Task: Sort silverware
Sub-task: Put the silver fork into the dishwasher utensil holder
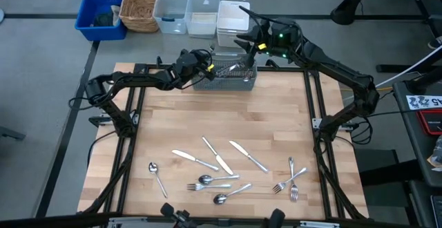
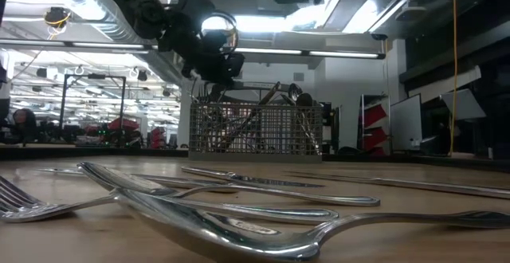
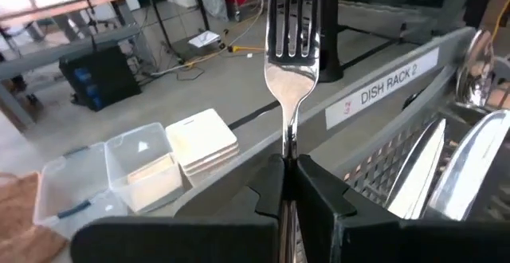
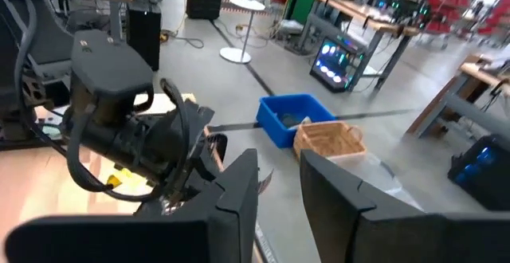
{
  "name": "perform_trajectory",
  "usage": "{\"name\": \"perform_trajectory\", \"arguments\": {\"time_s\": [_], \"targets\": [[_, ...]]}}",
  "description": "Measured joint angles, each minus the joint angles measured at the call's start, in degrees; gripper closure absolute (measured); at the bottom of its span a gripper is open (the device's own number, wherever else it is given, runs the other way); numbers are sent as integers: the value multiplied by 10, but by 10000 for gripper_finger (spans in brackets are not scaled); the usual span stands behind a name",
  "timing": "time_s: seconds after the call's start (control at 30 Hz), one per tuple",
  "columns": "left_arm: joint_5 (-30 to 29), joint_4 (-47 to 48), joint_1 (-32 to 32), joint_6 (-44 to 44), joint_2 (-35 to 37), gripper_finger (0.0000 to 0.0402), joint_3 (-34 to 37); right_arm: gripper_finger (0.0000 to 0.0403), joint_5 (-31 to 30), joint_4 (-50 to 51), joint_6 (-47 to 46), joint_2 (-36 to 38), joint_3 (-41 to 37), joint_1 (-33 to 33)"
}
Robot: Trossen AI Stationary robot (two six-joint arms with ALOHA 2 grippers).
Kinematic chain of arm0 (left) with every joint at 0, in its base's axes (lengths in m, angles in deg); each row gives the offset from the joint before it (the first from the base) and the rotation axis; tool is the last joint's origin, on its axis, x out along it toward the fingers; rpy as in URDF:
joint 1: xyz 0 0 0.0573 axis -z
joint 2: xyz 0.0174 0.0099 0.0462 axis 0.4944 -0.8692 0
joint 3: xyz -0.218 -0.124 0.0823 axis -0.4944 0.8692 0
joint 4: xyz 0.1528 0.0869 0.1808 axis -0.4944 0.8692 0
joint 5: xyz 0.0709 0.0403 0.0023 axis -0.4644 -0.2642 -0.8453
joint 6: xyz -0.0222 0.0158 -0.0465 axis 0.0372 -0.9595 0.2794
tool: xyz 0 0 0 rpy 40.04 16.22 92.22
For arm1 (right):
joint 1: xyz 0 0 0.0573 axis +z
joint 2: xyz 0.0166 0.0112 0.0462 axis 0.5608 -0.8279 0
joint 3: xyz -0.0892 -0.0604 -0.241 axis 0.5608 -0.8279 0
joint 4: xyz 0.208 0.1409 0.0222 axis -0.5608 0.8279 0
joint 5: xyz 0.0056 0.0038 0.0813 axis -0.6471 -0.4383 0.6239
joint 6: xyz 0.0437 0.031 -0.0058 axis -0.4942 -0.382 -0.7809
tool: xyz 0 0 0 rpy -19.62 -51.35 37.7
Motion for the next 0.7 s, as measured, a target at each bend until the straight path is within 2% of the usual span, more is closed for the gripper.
{"name": "perform_trajectory", "arguments": {"time_s": [0.27, 0.33, 0.53, 0.7], "targets": [[25, -20, -5, -67, 0, 390, 9, 306, -16, 0, 19, 26, 0, 0], [42, -28, -8, -69, 0, 388, 24, 306, -20, 1, 19, 30, 0, 0], [46, -36, -10, -33, 4, 388, 60, 306, -28, 1, 32, 36, 0, 0], [44, -28, -3, -61, 3, 372, 62, 306, -35, 2, 34, 36, 0, 0]]}}
